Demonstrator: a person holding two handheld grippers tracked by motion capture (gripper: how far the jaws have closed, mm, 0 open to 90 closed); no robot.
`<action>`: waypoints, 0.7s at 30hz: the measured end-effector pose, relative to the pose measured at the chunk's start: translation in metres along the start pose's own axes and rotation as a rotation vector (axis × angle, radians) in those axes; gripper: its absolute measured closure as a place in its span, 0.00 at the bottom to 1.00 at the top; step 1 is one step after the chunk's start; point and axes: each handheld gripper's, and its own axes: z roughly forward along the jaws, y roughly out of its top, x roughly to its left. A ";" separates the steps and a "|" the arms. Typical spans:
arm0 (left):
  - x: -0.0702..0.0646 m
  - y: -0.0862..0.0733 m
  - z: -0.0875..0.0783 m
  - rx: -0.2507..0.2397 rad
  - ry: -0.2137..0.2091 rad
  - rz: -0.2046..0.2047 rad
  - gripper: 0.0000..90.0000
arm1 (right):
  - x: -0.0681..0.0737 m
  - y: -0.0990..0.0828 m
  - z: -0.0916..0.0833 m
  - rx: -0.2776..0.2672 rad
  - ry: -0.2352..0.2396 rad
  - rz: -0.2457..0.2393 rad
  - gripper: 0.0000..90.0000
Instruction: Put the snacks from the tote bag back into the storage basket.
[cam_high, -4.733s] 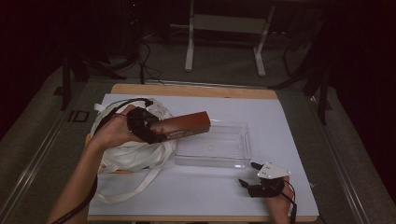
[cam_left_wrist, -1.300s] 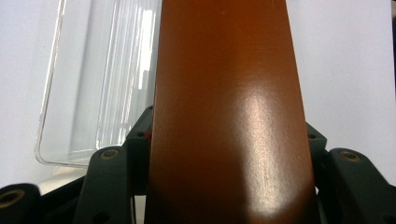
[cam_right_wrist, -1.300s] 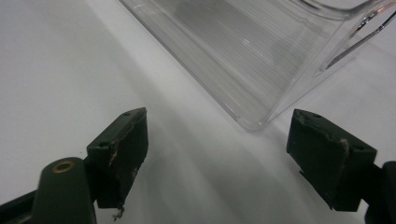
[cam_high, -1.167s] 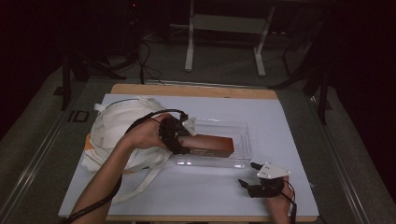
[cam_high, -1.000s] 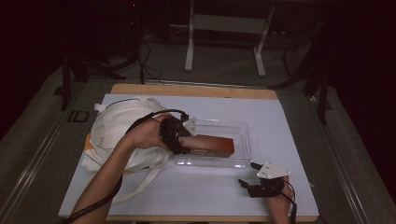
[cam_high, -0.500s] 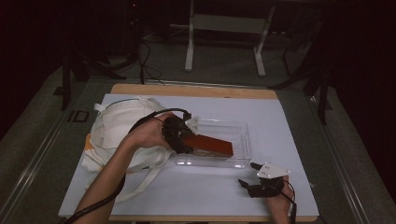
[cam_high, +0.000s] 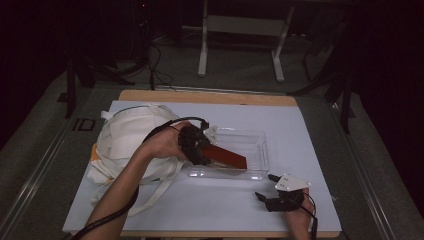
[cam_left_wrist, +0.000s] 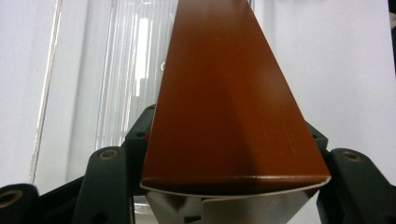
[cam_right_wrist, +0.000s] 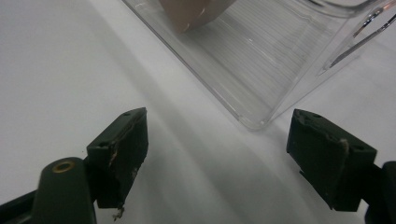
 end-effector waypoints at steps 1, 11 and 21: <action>0.000 0.001 0.001 0.001 -0.001 0.003 0.47 | 0.000 0.000 0.000 0.001 0.000 0.000 0.23; 0.001 0.002 0.003 0.007 -0.007 -0.004 0.47 | 0.000 0.000 0.000 0.002 0.001 -0.001 0.23; 0.003 0.006 0.009 0.017 -0.016 -0.014 0.47 | 0.000 0.000 0.000 0.002 0.000 -0.001 0.23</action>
